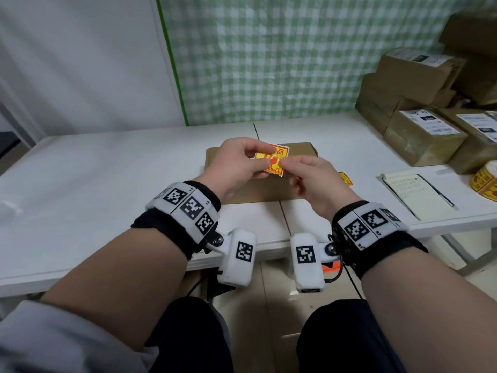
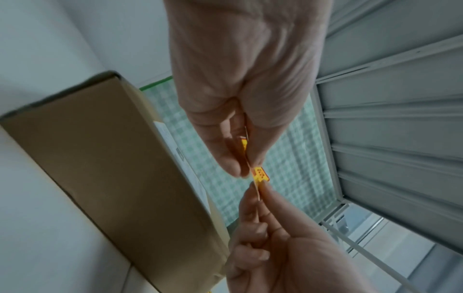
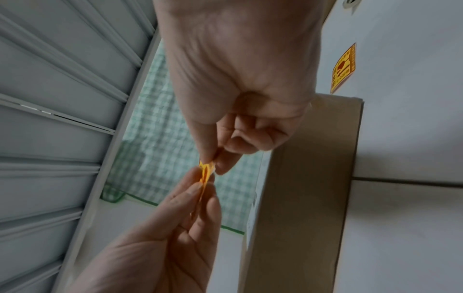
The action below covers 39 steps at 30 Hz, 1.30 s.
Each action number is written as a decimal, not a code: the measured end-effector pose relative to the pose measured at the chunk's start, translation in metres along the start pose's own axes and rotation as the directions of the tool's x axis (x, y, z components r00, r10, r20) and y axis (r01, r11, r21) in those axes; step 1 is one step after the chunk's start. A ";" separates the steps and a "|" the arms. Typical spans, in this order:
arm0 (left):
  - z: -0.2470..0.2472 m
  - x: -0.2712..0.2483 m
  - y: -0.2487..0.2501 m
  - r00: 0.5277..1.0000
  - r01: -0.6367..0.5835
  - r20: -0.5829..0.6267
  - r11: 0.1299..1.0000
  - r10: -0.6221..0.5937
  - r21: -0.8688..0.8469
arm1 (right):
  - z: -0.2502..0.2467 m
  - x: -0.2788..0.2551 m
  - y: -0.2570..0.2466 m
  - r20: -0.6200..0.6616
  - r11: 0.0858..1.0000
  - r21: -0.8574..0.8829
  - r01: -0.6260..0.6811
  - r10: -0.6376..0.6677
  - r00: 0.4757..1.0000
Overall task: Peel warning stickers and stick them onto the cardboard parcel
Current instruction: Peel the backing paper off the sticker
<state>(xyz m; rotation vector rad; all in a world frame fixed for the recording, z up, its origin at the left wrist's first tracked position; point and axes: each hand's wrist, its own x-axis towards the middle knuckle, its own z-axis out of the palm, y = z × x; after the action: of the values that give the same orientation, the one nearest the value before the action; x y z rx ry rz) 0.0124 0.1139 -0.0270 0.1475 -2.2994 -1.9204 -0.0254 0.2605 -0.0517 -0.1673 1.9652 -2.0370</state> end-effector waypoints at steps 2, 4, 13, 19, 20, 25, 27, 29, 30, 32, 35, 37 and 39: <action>-0.005 -0.002 -0.002 0.999 -0.009 -0.051 1.000 0.008 -0.018 | 0.004 -0.003 0.001 0.064 1.000 0.008 -0.022 0.021 0.998; -0.010 -0.003 -0.005 0.996 -0.014 -0.091 0.999 0.011 -0.035 | 0.007 -0.006 0.001 0.099 0.999 -0.016 -0.041 0.043 0.994; -0.016 -0.008 -0.007 0.995 -0.008 -0.099 0.998 0.002 -0.063 | 0.017 -0.014 -0.001 0.100 0.999 -0.024 -0.040 0.042 0.994; -0.016 -0.009 -0.005 0.995 -0.026 -0.093 0.999 0.023 -0.031 | 0.018 -0.015 -0.002 0.099 1.000 -0.007 -0.014 0.015 0.995; -0.016 -0.010 -0.006 0.995 -0.023 -0.093 1.000 0.023 0.000 | 0.018 -0.016 -0.002 0.097 1.000 -0.004 -0.006 0.006 0.995; -0.012 -0.016 -0.001 0.997 -0.042 -0.054 0.949 0.062 0.314 | 0.020 -0.017 -0.004 0.070 0.997 -0.054 0.046 -0.042 0.997; -0.011 -0.016 0.001 0.998 -0.047 -0.023 0.928 0.060 0.370 | 0.019 -0.017 -0.003 0.058 0.993 -0.093 0.067 -0.062 0.996; -0.011 -0.018 0.003 0.998 -0.051 -0.003 0.914 0.057 0.403 | 0.019 -0.017 -0.003 0.051 0.986 -0.144 0.087 -0.080 0.995; -0.011 -0.018 0.005 0.998 -0.053 0.001 0.911 0.057 0.409 | 0.018 -0.017 -0.003 0.053 0.980 -0.173 0.099 -0.091 0.994; -0.011 -0.018 0.006 0.998 -0.055 0.009 0.903 0.057 0.426 | 0.018 -0.018 -0.003 0.066 0.968 -0.219 0.124 -0.112 0.992; -0.011 -0.018 0.007 0.997 -0.069 0.016 0.853 0.071 0.517 | 0.017 -0.018 -0.002 0.085 0.955 -0.257 0.149 -0.132 0.988; -0.012 -0.017 0.006 0.997 -0.081 0.031 0.834 0.077 0.546 | 0.017 -0.018 -0.002 0.090 0.952 -0.265 0.155 -0.135 0.987; -0.012 -0.017 0.006 0.996 -0.086 0.052 0.832 0.068 0.548 | 0.017 -0.017 -0.001 0.098 0.955 -0.257 0.148 -0.127 0.987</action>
<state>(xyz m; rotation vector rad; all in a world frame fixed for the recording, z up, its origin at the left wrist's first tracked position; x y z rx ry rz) 0.0317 0.1063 -0.0199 0.0807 -2.7662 -1.1733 -0.0040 0.2492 -0.0472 -0.4503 2.2223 -1.8064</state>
